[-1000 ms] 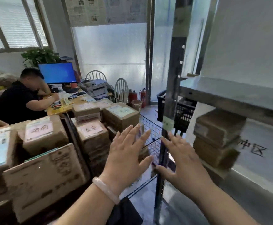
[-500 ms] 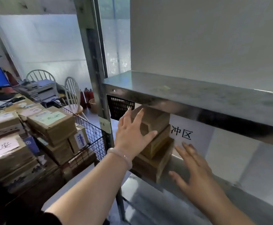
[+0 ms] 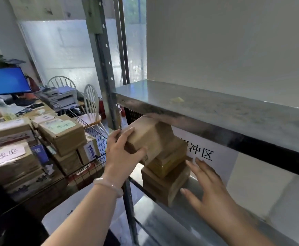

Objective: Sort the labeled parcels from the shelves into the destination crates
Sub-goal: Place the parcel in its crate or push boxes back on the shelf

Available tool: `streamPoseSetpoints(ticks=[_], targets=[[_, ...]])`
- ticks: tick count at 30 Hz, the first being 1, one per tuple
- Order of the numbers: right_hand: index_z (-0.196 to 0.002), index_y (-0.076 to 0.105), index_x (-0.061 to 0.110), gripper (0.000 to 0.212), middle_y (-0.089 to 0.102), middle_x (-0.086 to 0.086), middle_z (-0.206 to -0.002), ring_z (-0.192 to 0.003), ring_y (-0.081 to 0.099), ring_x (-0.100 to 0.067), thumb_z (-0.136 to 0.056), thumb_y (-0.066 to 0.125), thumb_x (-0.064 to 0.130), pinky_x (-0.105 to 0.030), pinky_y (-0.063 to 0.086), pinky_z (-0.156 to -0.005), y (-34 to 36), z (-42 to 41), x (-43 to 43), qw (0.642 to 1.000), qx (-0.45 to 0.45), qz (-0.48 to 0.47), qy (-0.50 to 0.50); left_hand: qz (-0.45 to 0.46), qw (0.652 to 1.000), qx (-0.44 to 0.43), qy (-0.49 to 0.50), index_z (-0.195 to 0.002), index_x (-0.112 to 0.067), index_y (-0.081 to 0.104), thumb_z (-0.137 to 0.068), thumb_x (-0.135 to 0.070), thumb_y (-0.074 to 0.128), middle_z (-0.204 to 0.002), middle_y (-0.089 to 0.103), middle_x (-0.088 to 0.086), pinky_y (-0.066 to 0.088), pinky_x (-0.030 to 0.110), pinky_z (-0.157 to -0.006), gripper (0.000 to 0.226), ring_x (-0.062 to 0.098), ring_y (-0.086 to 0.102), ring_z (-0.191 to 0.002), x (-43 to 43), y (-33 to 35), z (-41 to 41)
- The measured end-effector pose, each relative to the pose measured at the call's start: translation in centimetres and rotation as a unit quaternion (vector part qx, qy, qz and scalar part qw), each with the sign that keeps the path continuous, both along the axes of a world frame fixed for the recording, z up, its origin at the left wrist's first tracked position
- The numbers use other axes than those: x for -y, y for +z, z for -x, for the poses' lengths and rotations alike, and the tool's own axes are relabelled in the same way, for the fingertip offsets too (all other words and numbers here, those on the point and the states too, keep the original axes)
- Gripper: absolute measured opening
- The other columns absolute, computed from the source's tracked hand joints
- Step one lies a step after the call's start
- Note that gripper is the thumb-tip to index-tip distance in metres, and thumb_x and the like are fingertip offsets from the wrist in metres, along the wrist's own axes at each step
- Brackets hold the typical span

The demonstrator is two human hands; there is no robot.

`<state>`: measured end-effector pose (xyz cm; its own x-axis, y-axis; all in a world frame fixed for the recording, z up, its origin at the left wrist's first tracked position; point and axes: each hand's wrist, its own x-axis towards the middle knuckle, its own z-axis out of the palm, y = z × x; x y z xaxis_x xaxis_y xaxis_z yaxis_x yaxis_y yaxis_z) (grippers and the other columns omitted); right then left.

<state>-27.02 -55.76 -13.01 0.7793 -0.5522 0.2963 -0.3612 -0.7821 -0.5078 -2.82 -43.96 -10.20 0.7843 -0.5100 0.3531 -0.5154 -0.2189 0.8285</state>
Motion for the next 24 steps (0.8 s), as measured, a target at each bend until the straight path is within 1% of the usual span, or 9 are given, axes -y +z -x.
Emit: streamPoseSetpoints(ticks=[2, 3, 7, 11, 13, 15, 17, 20, 24], targets=[[-0.133, 0.011, 0.068, 0.067, 0.006, 0.029, -0.155, -0.144, 0.005, 0.002, -0.084, 0.056, 0.06, -0.03, 0.017, -0.118, 0.1, -1.4, -0.5, 1.0, 0.014, -0.009, 0.022, 0.048, 0.996, -0.075, 0.017, -0.117, -0.059, 0.052, -0.076, -0.035, 0.081, -0.133, 0.03, -0.015, 0.05, 0.007, -0.079, 0.056, 0.01, 0.042, -0.113, -2.6, -0.2, 0.0], [-0.133, 0.011, 0.068, 0.067, 0.008, 0.03, -0.154, -0.143, 0.005, 0.005, -0.084, 0.057, 0.06, -0.026, 0.015, -0.116, 0.2, -2.1, -0.8, 0.999, 0.018, -0.017, 0.033, 0.075, 0.989, -0.124, 0.025, -0.117, -0.057, 0.054, -0.078, -0.032, 0.081, -0.134, 0.034, -0.01, 0.05, 0.006, -0.069, 0.053, 0.009, 0.048, -0.11, -3.9, -0.3, 0.1], [-0.141, 0.015, 0.063, 0.073, 0.008, 0.031, -0.153, -0.144, 0.006, 0.002, -0.083, 0.059, 0.061, -0.029, 0.017, -0.116, 0.2, -5.8, -2.9, 0.993, 0.026, -0.06, 0.1, 0.221, 0.914, -0.339, 0.027, -0.125, -0.033, 0.06, -0.071, -0.04, 0.084, -0.12, 0.067, 0.005, 0.059, 0.032, -0.078, 0.06, 0.021, 0.07, -0.102, -8.2, -1.7, 1.5], [-0.136, 0.005, 0.07, 0.081, 0.004, 0.031, -0.155, -0.143, 0.008, 0.002, -0.074, 0.058, 0.074, -0.039, 0.026, -0.116, 1.0, -9.3, -5.7, 0.979, 0.013, -0.126, 0.161, 0.319, 0.824, -0.467, 0.014, -0.131, -0.02, 0.056, -0.082, -0.042, 0.07, -0.121, 0.068, 0.016, 0.06, 0.043, -0.081, 0.055, 0.036, 0.07, -0.104, -11.4, -2.3, 2.7], [-0.13, 0.001, 0.075, 0.082, 0.006, 0.046, -0.145, -0.131, 0.009, 0.023, -0.069, 0.056, 0.08, -0.022, 0.036, -0.105, 1.8, -11.0, -7.4, 0.967, 0.021, -0.154, 0.2, 0.343, 0.798, -0.496, -0.013, -0.131, -0.019, 0.057, -0.087, -0.048, 0.065, -0.124, 0.066, 0.02, 0.058, 0.048, -0.085, 0.053, 0.042, 0.067, -0.107, -12.9, -2.3, 3.2], [-0.124, 0.0, 0.078, 0.081, 0.01, 0.056, -0.127, -0.113, 0.009, 0.039, -0.07, 0.06, 0.076, 0.001, 0.034, -0.079, 2.3, -12.6, -9.3, 0.951, 0.035, -0.197, 0.237, 0.366, 0.776, -0.511, -0.044, -0.134, -0.018, 0.056, -0.09, -0.05, 0.059, -0.126, 0.065, 0.023, 0.058, 0.049, -0.084, 0.055, 0.045, 0.065, -0.111, -14.3, -2.1, 3.5], [-0.129, 0.004, 0.075, 0.086, 0.018, 0.044, -0.132, -0.117, 0.018, 0.032, -0.069, 0.067, 0.071, -0.004, 0.04, -0.086, 2.4, -14.1, -11.2, 0.932, 0.048, -0.244, 0.264, 0.375, 0.768, -0.516, -0.062, -0.135, -0.011, 0.057, -0.091, -0.05, 0.055, -0.128, 0.063, 0.025, 0.058, 0.047, -0.082, 0.059, 0.044, 0.063, -0.115, -15.5, -1.8, 3.8], [-0.136, 0.005, 0.069, 0.099, 0.013, 0.035, -0.141, -0.129, 0.025, 0.01, -0.061, 0.069, 0.077, -0.035, 0.039, -0.11, 2.5, -15.6, -13.9, 0.918, 0.05, -0.278, 0.279, 0.373, 0.771, -0.513, -0.057, -0.128, -0.006, 0.065, -0.088, -0.052, 0.054, -0.129, 0.063, 0.024, 0.058, 0.044, -0.08, 0.062, 0.039, 0.064, -0.116, -17.0, -1.5, 3.8], [-0.137, 0.011, 0.065, 0.097, 0.015, 0.028, -0.144, -0.134, 0.024, 0.0, -0.06, 0.069, 0.075, -0.029, 0.035, -0.108, 3.0, -17.1, -16.3, 0.919, 0.087, -0.27, 0.275, 0.352, 0.805, -0.478, 0.005, -0.124, -0.014, 0.068, -0.079, -0.054, 0.07, -0.126, 0.066, 0.019, 0.053, 0.058, -0.093, 0.061, 0.037, 0.065, -0.114, -19.5, -1.2, 2.7]])
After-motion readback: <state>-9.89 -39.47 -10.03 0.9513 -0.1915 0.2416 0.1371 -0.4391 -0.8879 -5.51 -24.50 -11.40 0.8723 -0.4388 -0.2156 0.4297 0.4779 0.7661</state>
